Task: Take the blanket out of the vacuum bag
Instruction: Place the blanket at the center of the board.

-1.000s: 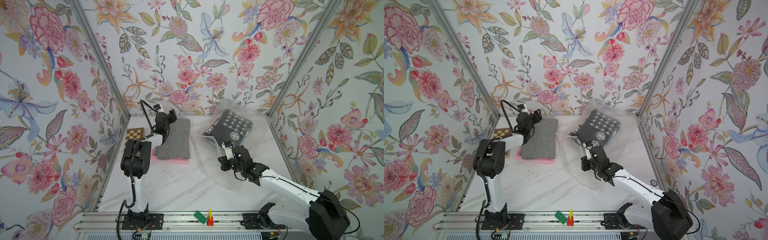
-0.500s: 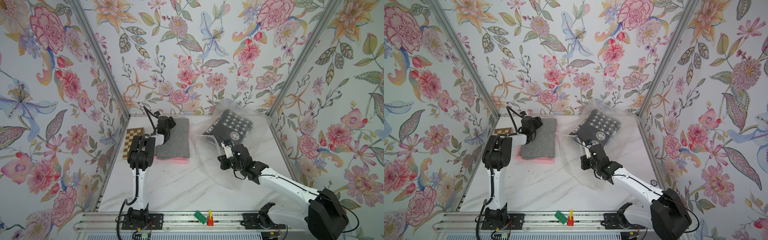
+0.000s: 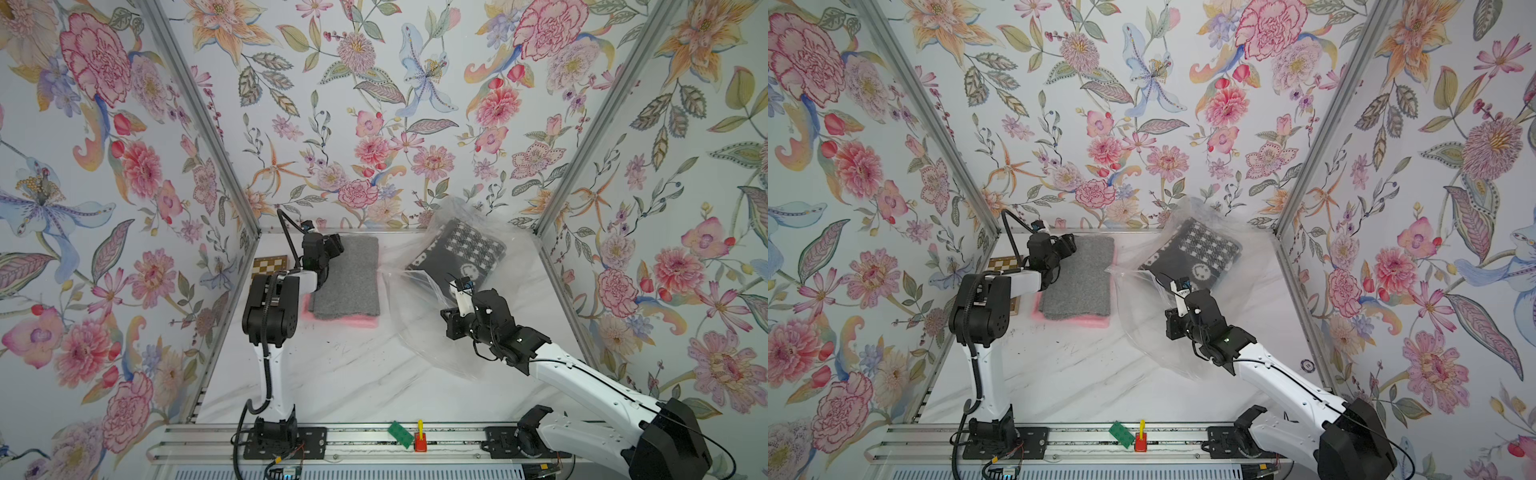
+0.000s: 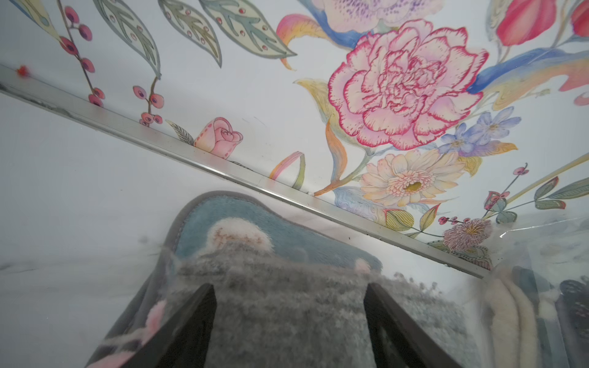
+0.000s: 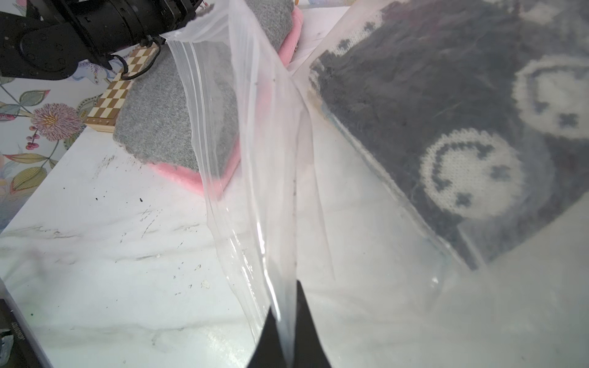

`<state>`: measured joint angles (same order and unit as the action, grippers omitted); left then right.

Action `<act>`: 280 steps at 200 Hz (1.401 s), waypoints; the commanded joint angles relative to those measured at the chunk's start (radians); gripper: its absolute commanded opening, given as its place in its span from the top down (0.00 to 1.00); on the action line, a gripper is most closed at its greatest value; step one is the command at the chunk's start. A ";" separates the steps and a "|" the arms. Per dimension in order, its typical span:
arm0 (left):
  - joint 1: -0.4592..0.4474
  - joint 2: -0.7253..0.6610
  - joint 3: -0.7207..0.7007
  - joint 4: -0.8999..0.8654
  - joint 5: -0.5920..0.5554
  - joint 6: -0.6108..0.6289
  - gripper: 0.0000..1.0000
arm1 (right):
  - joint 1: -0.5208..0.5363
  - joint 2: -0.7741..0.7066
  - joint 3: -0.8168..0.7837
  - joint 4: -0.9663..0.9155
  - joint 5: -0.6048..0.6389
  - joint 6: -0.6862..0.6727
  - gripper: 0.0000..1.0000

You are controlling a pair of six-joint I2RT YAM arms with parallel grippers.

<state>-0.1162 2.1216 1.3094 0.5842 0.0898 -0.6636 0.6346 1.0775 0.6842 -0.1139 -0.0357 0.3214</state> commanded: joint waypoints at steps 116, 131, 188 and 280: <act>-0.211 -0.325 -0.300 -0.356 -0.297 0.069 0.22 | 0.007 0.029 -0.008 0.024 0.001 -0.001 1.00; -0.213 -0.279 -0.256 -0.424 -0.309 0.065 0.20 | 0.005 0.037 -0.005 0.031 -0.004 0.006 1.00; -0.203 -0.135 -0.130 -0.528 -0.323 0.021 0.18 | 0.006 0.027 -0.003 0.020 0.006 0.008 1.00; -0.127 -0.019 0.006 -0.522 -0.288 -0.076 0.16 | 0.005 0.027 0.008 0.004 0.013 -0.010 1.00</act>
<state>-0.2836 2.0506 1.3018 0.1276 -0.2146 -0.6991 0.6346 1.1103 0.6601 -0.0937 -0.0338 0.3222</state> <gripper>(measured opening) 0.836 0.047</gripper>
